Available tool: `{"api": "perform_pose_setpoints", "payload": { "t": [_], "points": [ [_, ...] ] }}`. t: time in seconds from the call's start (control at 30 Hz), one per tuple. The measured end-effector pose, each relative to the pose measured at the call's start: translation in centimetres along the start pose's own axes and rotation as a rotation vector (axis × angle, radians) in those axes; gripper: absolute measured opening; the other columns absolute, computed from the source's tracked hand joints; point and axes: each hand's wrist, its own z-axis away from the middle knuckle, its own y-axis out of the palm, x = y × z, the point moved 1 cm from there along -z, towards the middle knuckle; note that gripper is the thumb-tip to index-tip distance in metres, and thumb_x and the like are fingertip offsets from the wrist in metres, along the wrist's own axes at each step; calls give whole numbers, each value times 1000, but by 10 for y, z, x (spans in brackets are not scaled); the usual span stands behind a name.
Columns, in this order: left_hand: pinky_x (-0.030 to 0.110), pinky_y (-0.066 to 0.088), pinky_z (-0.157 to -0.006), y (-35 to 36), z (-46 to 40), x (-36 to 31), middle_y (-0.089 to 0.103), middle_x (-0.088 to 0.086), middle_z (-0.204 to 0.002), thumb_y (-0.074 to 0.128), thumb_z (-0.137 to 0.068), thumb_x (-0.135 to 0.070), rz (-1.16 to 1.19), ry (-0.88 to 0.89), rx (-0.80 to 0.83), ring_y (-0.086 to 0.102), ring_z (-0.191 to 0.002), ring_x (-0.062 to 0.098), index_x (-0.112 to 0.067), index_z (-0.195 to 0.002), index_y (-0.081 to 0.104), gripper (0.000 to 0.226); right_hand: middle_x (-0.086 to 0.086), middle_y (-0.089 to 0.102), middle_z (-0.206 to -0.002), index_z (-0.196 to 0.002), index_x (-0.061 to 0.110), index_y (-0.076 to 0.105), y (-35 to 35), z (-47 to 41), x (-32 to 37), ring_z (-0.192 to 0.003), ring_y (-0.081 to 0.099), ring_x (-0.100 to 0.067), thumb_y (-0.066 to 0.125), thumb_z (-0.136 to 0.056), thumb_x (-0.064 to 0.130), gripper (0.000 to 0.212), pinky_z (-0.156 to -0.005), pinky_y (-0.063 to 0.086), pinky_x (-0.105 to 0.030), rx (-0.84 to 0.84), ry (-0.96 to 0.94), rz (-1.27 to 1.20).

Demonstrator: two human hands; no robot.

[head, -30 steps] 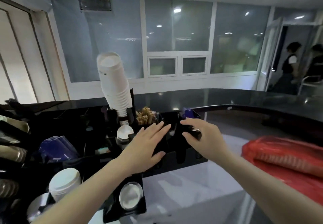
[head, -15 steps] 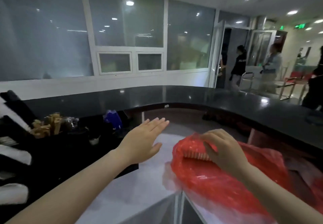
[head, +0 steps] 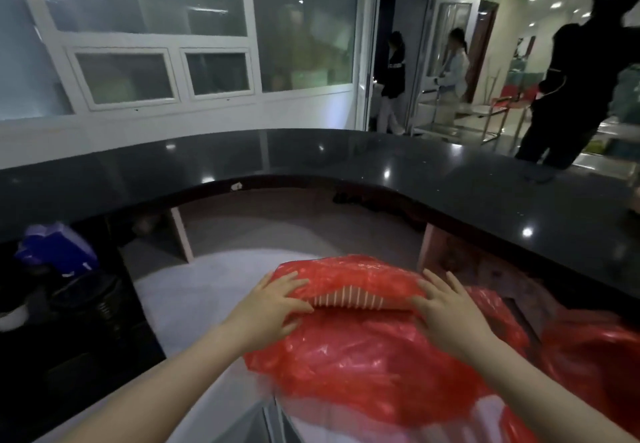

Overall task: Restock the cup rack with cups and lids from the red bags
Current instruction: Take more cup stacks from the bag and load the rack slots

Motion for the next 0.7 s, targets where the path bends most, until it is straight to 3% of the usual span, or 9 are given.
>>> {"api": "perform_pose_setpoints", "payload": {
  "t": [0.03,0.1,0.2,0.33,0.47,0.6,0.7],
  "points": [
    [42,-6,-116,10,-7,5,8,-7,-160,52,-90,-44,-23,-14,45,-1,-147,15,-47,-134,44,45,-6,39,-149,-136,31,49,12,-3,-3,-145,21,-31,60,-85,46,54,-114,12,-55,107,34,-6],
    [51,-5,-115,26,-21,17,-12,-2,-160,59,-84,-52,-31,-65,102,-13,-146,25,-50,-141,31,64,-2,17,-159,-150,36,14,27,-12,-8,-148,-1,-31,52,-86,58,77,-114,3,-57,225,90,-53],
    [58,0,-114,43,-46,35,-25,4,-156,69,-73,-58,25,-160,121,-17,-144,34,-48,-147,11,95,2,11,-160,-150,40,-3,40,-34,-15,-147,-1,-32,59,-80,62,96,-114,8,-57,261,155,-146],
    [54,14,-116,62,-76,57,-8,6,-160,74,-64,-61,159,-226,207,4,-146,32,-44,-149,2,113,5,15,-158,-151,33,5,63,-59,-21,-141,25,-31,67,-77,52,99,-113,28,-45,362,213,-276],
    [29,41,-101,82,-91,74,15,4,-154,77,-62,-47,389,-213,142,46,-127,27,-40,-148,16,106,5,28,-154,-150,31,22,78,-69,-25,-133,39,-27,57,-75,21,83,-111,31,-32,321,276,-468],
    [22,42,-93,87,-104,90,26,-4,-143,72,-62,-25,526,-213,56,53,-117,21,-43,-142,31,92,3,59,-128,-128,27,56,86,-64,-34,-116,55,-14,53,-66,-4,69,-97,39,-21,157,413,-676],
    [19,36,-96,85,-112,101,27,-8,-137,75,-56,-31,643,-188,108,48,-120,14,-46,-137,37,90,6,68,-99,-97,28,63,93,-56,-43,-94,63,-11,53,-65,-15,54,-80,44,-18,32,627,-886]
  ]
}}
